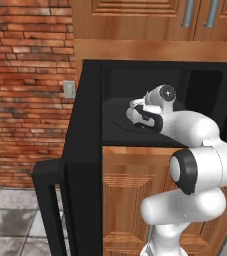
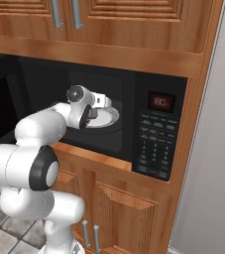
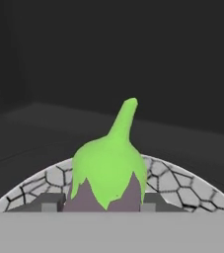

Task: Pick the eggplant from the counter and place it in the microwave.

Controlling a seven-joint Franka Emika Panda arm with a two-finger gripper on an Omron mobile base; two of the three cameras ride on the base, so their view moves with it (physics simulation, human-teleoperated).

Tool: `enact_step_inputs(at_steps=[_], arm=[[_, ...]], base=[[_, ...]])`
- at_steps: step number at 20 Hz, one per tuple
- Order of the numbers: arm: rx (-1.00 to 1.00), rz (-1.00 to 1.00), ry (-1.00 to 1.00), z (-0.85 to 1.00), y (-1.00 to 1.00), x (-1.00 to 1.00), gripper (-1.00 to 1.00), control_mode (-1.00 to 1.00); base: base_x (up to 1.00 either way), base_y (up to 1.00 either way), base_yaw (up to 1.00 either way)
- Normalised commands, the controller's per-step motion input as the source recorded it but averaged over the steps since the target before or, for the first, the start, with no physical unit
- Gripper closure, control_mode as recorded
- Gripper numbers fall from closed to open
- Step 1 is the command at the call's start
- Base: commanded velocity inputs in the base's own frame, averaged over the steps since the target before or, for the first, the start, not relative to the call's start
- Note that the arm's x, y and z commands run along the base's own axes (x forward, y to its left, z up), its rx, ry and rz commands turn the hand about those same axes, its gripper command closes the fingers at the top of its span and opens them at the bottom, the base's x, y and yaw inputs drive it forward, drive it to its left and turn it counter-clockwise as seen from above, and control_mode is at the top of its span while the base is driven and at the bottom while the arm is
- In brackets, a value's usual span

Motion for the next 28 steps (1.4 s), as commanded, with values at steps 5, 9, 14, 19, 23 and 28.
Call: enact_step_inputs(at_steps=[5, 9, 14, 19, 23, 28], arm=[[0.01, -0.01, 0.0, -0.37, -0.14, -0.13, -1.0, -1.0], [0.05, 0.0, 0.0, -0.11, -0.24, -0.41, -1.0, -1.0], [0.06, -0.03, -0.01, 0.0, -0.21, -0.41, -1.0, -1.0], [0.04, -0.04, -0.01, 0.0, -0.03, -0.19, -1.0, -1.0], [0.05, -0.05, -0.01, 0.0, 0.0, 0.0, -1.0, -1.0], [0.03, -0.05, -0.03, 0.0, 0.0, -0.12, -1.0, -1.0]], base=[[0.0, 0.0, 0.0], [0.0, 0.0, 0.0], [0.0, 0.0, 0.0], [0.0, 0.0, 0.0], [0.0, 0.0, 0.0], [0.0, 0.0, 0.0]])
